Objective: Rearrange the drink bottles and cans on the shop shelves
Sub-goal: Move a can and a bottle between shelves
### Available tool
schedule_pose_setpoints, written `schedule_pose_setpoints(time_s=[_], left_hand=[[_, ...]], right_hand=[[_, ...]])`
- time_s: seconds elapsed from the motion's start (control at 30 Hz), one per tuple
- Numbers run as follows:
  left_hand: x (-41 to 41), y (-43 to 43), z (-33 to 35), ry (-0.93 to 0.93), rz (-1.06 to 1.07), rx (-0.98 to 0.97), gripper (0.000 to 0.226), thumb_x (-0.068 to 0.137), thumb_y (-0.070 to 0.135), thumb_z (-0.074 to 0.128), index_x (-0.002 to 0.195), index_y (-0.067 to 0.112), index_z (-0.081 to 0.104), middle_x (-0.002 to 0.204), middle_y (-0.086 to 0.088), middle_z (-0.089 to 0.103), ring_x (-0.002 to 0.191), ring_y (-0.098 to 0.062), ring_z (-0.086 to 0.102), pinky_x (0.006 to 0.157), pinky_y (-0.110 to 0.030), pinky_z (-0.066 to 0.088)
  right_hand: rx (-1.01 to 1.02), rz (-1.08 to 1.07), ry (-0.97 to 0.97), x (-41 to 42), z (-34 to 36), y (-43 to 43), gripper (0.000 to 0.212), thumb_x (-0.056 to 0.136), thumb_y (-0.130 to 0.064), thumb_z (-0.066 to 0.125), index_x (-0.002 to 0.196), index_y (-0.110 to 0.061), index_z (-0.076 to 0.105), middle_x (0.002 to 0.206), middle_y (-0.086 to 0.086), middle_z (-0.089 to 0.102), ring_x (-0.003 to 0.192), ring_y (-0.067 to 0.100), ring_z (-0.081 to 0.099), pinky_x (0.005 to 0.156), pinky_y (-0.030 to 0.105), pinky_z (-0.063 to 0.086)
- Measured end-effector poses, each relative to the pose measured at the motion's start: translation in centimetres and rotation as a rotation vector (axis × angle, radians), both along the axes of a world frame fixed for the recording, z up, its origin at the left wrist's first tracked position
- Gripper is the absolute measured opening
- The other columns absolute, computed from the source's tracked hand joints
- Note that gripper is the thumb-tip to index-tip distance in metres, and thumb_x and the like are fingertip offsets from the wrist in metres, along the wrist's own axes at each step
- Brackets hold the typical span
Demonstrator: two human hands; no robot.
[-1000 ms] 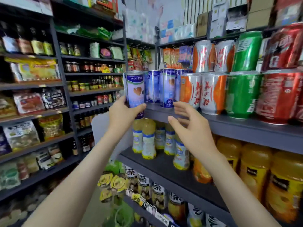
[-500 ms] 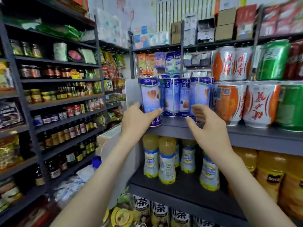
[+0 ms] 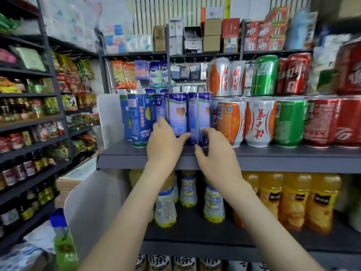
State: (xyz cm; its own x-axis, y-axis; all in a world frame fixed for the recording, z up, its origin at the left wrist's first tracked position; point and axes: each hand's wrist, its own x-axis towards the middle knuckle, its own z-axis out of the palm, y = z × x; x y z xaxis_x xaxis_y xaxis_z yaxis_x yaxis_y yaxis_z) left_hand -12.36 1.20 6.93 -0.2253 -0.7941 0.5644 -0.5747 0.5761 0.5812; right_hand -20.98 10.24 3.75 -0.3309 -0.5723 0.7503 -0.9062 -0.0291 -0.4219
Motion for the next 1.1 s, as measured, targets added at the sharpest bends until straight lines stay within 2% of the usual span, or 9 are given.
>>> schedule_pose_setpoints(time_s=[0.13,0.27,0.4,0.47,0.57,0.7,0.83,0.93,1.1], left_hand=[[-0.2,3.6,-2.4,0.015,0.08,-0.247,0.071,0.089,0.033,0.062,0.142,0.002,0.027,0.136,-0.017,0.04,0.125,-0.033,0.039,0.097,-0.037,0.036],[-1.3,7.8,-6.7,0.166,0.064,-0.533,0.042,0.089,0.016,0.057,0.127,-0.002,0.049,0.121,-0.025,0.051,0.111,-0.039,0.045,0.094,-0.037,0.031],[-4.8,13.6,-11.6,0.093,-0.064,-0.698,0.026,0.092,0.006,0.051,0.116,-0.001,0.059,0.103,-0.024,0.057,0.096,-0.036,0.049,0.085,-0.035,0.035],[-7.7,17.2,-14.6,0.037,-0.116,-0.579,0.024,0.093,0.008,0.052,0.115,0.0,0.059,0.1,-0.022,0.058,0.092,-0.037,0.053,0.079,-0.036,0.039],[-13.3,23.6,-19.1,-0.195,-0.221,-0.205,0.03,0.093,0.019,0.054,0.12,0.007,0.055,0.107,-0.016,0.057,0.098,-0.037,0.056,0.071,-0.042,0.047],[-21.9,31.9,-24.6,-0.45,-0.352,0.151,0.032,0.095,0.022,0.045,0.125,0.016,0.051,0.12,-0.013,0.056,0.111,-0.036,0.052,0.077,-0.042,0.045],[-28.9,39.8,-27.8,-0.579,-0.479,0.211,0.035,0.091,0.015,0.046,0.126,0.017,0.051,0.118,-0.014,0.058,0.105,-0.036,0.057,0.073,-0.039,0.045],[-33.5,43.9,-28.7,-0.641,-0.551,0.181,0.032,0.093,0.023,0.048,0.125,0.021,0.05,0.119,-0.011,0.057,0.103,-0.034,0.058,0.067,-0.034,0.041],[-41.8,49.3,-30.0,-0.64,-0.668,0.125,0.033,0.098,0.026,0.042,0.13,0.025,0.049,0.12,-0.008,0.056,0.096,-0.031,0.058,0.063,-0.033,0.045]], right_hand=[[-0.122,0.036,0.122,-0.3,-1.6,2.0,0.033,0.09,-0.009,0.053,0.123,-0.003,0.055,0.117,0.011,0.06,0.111,0.024,0.053,0.093,0.021,0.036],[-0.205,0.075,0.194,-2.0,-4.6,6.5,0.028,0.087,-0.007,0.05,0.111,0.002,0.06,0.105,0.014,0.063,0.102,0.023,0.053,0.091,0.028,0.041],[-0.09,0.098,0.151,-6.1,-9.1,12.2,0.023,0.087,-0.004,0.057,0.109,0.001,0.06,0.102,0.013,0.062,0.098,0.026,0.055,0.084,0.031,0.045],[-0.011,0.067,0.076,-9.1,-11.8,15.8,0.024,0.089,-0.007,0.057,0.112,-0.002,0.059,0.105,0.012,0.061,0.101,0.027,0.055,0.083,0.032,0.046],[0.115,-0.002,-0.005,-14.5,-16.0,22.0,0.024,0.089,-0.009,0.056,0.113,-0.002,0.059,0.105,0.013,0.061,0.102,0.029,0.054,0.082,0.033,0.045],[0.318,-0.074,-0.077,-21.4,-21.8,30.8,0.022,0.092,-0.009,0.053,0.114,-0.005,0.056,0.107,0.012,0.058,0.103,0.028,0.051,0.08,0.033,0.042],[0.426,-0.156,-0.205,-27.5,-25.6,39.3,0.025,0.09,-0.008,0.051,0.115,-0.004,0.055,0.11,0.013,0.057,0.106,0.029,0.051,0.081,0.038,0.046],[0.466,-0.232,-0.247,-32.2,-26.9,44.4,0.025,0.092,-0.008,0.05,0.117,-0.006,0.053,0.11,0.011,0.054,0.106,0.027,0.05,0.075,0.028,0.041],[0.468,-0.388,-0.349,-40.5,-28.2,50.8,0.026,0.095,-0.011,0.048,0.121,-0.006,0.051,0.117,0.012,0.053,0.106,0.026,0.051,0.076,0.028,0.041]])
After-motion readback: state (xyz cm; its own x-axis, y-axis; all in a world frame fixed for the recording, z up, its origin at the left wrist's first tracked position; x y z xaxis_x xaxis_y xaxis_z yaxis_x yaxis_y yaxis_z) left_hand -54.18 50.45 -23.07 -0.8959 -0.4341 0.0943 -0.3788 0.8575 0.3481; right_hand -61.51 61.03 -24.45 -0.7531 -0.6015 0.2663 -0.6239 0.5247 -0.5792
